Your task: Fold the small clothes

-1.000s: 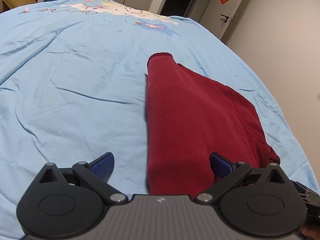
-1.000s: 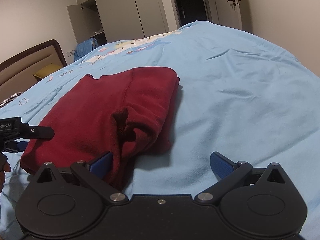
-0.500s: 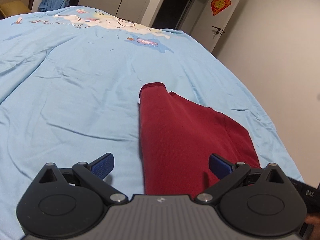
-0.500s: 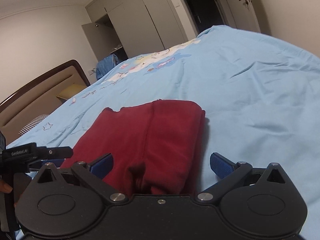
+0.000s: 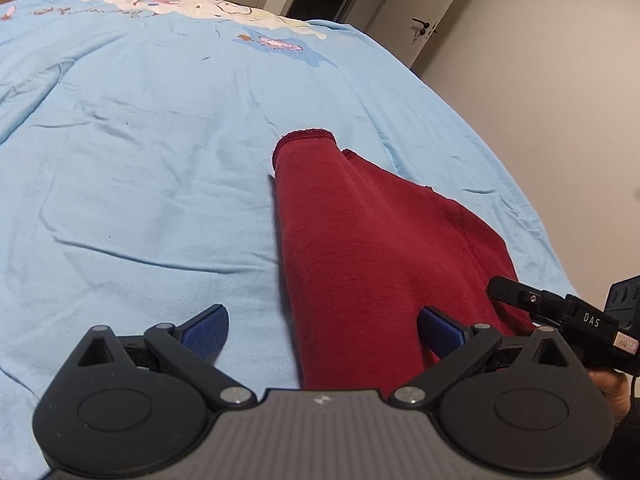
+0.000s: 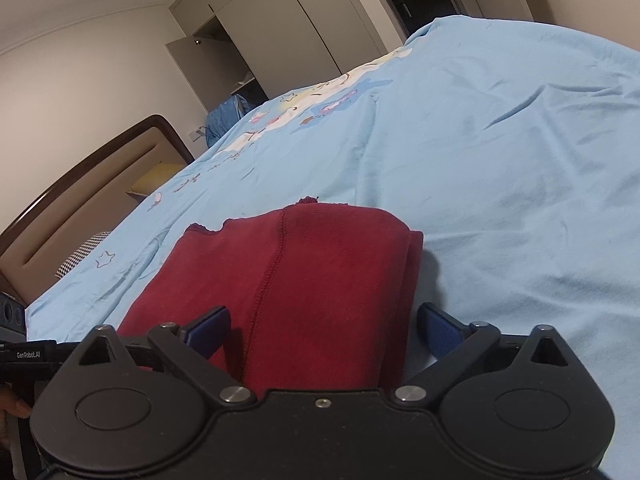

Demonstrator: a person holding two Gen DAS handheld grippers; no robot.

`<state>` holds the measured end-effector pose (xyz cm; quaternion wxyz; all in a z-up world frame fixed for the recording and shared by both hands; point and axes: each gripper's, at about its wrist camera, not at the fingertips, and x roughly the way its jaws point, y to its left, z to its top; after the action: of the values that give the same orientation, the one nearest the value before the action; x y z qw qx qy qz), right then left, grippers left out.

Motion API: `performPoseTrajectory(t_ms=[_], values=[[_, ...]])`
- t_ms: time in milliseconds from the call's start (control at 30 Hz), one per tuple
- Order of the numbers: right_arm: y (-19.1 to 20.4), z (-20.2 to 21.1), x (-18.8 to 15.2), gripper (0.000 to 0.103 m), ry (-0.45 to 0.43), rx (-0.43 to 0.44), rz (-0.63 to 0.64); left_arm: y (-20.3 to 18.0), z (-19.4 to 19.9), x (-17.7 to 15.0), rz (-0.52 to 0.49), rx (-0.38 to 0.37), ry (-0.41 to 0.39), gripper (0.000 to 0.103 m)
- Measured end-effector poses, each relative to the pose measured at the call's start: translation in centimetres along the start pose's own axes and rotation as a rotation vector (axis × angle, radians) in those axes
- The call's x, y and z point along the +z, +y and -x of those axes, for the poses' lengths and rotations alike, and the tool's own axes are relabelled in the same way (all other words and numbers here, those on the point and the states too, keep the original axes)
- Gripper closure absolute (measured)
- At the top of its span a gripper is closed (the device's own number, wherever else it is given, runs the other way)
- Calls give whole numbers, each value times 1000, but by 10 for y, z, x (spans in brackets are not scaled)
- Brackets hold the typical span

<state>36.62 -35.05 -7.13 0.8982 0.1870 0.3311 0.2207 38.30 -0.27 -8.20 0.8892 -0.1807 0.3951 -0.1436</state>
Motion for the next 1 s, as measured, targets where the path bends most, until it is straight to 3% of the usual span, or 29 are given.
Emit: performPoseTrajectory(t_ms=[33, 200, 400, 467, 533, 633, 733, 1000], values=[[-1, 1, -1, 14, -9, -8, -5, 2, 0, 0, 3, -7, -1, 1], [0, 5, -3, 26, -21, 5, -26, 3, 2, -1, 3, -23, -13, 11], [-25, 12, -4, 27, -37, 112, -225, 8, 0, -2, 50, -105, 6, 38], [-29, 14, -2, 33, -35, 111, -248, 11, -2, -2, 73, -133, 16, 45], [-23, 14, -2, 53, -25, 54, -198, 13, -4, -2, 87, -141, 20, 49], [-6, 16, -2, 68, -33, 7, -101, 9, -3, -1, 75, -141, 12, 57], [22, 20, 0, 76, -63, -60, 43, 5, 1, 1, 58, -132, 6, 64], [101, 25, -7, 80, -131, -194, 452, 2, 9, 2, 47, -126, -12, 68]])
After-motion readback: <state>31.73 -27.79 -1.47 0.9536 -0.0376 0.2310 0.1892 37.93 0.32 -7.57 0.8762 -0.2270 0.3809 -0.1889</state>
